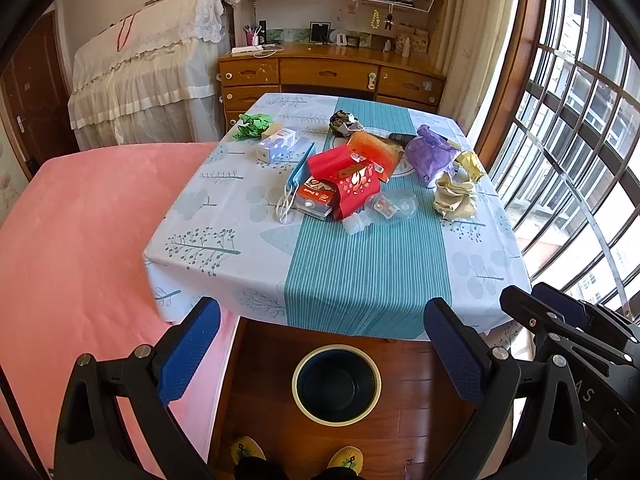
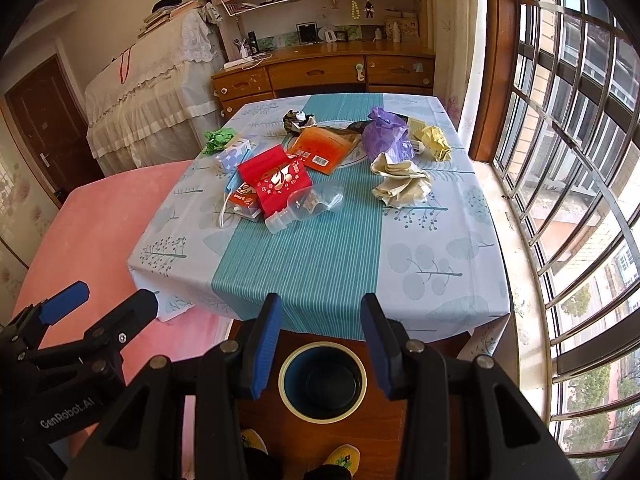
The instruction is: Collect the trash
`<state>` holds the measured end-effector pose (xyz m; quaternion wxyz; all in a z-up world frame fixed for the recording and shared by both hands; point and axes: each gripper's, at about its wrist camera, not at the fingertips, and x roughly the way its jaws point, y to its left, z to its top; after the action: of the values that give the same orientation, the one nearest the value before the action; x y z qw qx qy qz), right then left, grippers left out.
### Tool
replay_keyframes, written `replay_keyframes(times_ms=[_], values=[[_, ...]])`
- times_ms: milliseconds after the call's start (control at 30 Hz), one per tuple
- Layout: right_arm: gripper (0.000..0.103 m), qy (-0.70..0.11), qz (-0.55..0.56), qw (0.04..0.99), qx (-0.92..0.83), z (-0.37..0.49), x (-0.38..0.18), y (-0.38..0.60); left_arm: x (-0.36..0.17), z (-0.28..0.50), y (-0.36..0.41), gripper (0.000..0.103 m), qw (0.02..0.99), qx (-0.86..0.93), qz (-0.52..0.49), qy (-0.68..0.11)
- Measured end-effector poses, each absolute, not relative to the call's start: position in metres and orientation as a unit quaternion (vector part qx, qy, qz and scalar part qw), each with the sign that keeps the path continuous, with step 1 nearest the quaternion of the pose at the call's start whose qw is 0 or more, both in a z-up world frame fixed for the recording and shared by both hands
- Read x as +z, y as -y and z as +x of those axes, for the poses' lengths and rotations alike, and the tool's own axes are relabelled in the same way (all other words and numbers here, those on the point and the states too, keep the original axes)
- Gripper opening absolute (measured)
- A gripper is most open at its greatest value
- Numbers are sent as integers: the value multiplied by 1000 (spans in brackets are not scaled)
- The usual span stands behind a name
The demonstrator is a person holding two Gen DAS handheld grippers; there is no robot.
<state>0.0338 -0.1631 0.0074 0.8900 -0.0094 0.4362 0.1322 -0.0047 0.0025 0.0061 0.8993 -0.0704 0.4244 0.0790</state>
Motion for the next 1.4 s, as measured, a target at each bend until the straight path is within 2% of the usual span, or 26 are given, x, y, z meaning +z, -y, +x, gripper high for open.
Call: replay_keyframes(times_ms=[533,1000,1167,1400], values=[[41,-422,-2,896,140,61,14,163,12,21,0,101,898,94,-48,-426],[41,-429,16,900,75,140,8,128,-1,140,-42,101,890,33,-28,-453],[41,-461,38,885,58,170,-13,113,-25,184,-58,101,870,6,-15,-492],[41,-503,74,860,44,196,-48,99,-70,234,-94,101,828,-15,-47,-559]])
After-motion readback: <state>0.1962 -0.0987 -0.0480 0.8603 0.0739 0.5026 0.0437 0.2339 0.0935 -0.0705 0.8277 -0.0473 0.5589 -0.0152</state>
